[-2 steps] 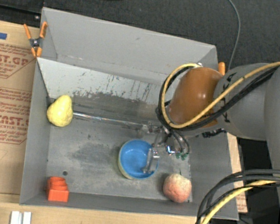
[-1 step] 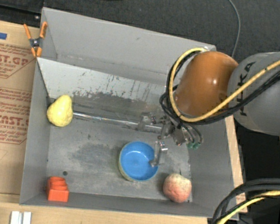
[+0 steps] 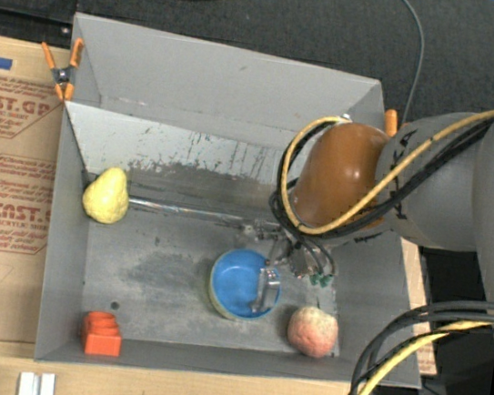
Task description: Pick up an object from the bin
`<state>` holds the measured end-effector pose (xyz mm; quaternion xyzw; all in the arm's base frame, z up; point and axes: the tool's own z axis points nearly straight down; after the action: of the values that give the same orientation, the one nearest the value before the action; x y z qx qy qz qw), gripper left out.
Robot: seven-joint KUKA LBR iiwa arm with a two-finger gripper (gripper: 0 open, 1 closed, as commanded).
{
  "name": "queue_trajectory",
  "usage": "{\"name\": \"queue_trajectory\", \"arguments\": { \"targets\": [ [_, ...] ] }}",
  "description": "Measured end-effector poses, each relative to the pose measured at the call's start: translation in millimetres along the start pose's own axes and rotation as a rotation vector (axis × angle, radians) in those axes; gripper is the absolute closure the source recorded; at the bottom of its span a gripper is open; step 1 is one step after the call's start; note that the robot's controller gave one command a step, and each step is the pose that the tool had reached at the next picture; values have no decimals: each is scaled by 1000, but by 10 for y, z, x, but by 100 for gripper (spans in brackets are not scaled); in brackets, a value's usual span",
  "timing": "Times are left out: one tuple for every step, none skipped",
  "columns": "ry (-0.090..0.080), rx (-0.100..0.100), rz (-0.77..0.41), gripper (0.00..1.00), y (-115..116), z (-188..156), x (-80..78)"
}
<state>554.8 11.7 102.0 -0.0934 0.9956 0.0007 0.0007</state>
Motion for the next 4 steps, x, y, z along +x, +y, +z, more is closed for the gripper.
{"name": "queue_trajectory", "arguments": {
  "targets": [
    [-9, 3, -97, 0, 18, 322, -141],
    [-9, 0, 69, 100, 40, 299, 103],
    [-9, 0, 69, 100, 40, 299, 103],
    [0, -2, 69, 100, 46, 195, 130]
  ]
}}
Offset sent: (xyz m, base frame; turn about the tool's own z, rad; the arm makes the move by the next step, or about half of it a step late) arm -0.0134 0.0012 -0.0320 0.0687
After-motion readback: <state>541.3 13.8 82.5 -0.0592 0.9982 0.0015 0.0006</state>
